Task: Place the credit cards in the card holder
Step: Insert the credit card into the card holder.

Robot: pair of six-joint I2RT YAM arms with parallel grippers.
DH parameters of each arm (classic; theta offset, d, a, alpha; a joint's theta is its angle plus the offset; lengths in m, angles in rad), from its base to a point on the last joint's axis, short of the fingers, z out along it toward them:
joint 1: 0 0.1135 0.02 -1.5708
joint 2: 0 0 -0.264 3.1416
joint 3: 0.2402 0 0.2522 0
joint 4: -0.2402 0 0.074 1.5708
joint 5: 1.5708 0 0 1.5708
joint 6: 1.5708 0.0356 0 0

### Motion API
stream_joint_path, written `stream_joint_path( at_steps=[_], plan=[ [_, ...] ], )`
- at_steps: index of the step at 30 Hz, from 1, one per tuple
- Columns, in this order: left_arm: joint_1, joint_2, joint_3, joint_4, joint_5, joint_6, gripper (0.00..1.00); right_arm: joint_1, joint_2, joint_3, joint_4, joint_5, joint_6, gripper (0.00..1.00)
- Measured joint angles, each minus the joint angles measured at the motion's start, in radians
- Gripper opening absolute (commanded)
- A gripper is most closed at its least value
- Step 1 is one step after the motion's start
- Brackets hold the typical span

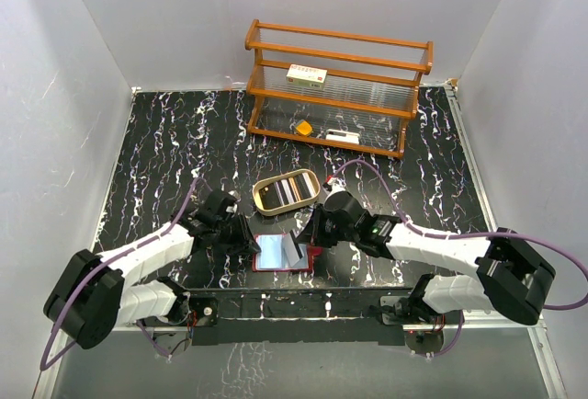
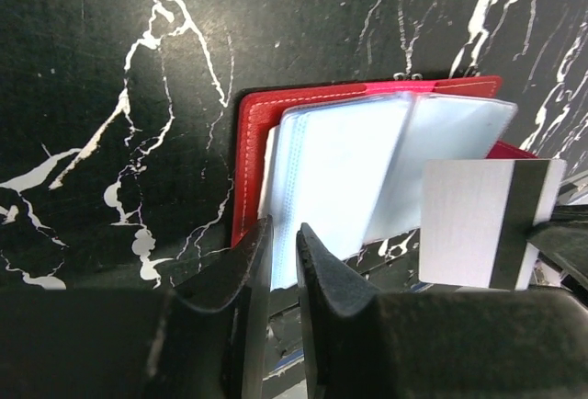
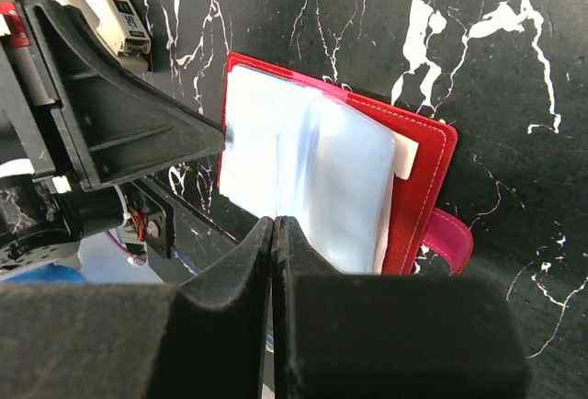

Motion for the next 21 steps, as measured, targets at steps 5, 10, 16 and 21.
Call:
stream_joint_path(
  at_steps=[5,10,16,21],
  plan=[
    [-0.016,0.028,-0.028,0.025,-0.01,-0.026,0.15,0.0,0.003,-0.025,0.036,-0.001,0.016,0.0],
    [-0.047,0.038,-0.038,0.062,-0.015,-0.055,0.15,0.0,0.012,-0.043,0.042,0.0,0.032,0.0],
    [-0.081,0.03,-0.045,0.07,-0.049,-0.091,0.15,0.0,0.015,-0.053,0.057,0.003,0.043,0.0],
    [-0.092,-0.002,-0.063,0.074,-0.064,-0.102,0.16,0.0,0.015,-0.102,0.095,0.027,0.036,0.0]
  ],
)
